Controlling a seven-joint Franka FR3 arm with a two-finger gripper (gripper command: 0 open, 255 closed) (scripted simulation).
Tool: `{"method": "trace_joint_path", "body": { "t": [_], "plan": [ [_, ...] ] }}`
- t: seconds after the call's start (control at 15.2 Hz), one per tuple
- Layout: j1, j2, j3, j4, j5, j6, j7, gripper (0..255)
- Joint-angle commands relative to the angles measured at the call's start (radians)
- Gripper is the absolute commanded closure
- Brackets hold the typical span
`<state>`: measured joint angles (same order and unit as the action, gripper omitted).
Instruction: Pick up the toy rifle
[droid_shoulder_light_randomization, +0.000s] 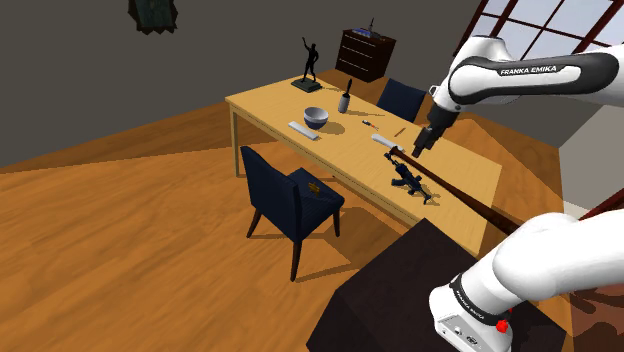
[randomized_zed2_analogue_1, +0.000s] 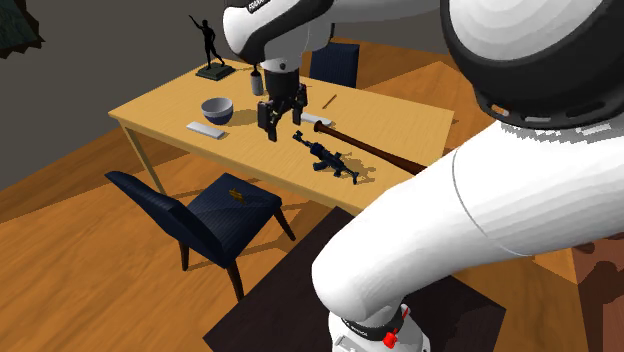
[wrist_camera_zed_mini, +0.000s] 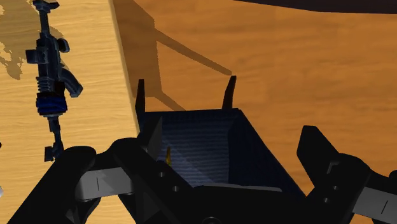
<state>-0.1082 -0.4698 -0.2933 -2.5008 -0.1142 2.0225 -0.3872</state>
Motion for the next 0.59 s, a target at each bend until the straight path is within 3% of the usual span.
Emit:
{"method": "trace_joint_path", "body": {
  "t": [0.0,0.53],
  "plan": [
    [-0.007,0.060,-0.034,0.001,-0.007,0.067,-0.040,0],
    [-0.015,0.340,-0.154,0.071,0.058,0.293,-0.218,0]
  ]
}}
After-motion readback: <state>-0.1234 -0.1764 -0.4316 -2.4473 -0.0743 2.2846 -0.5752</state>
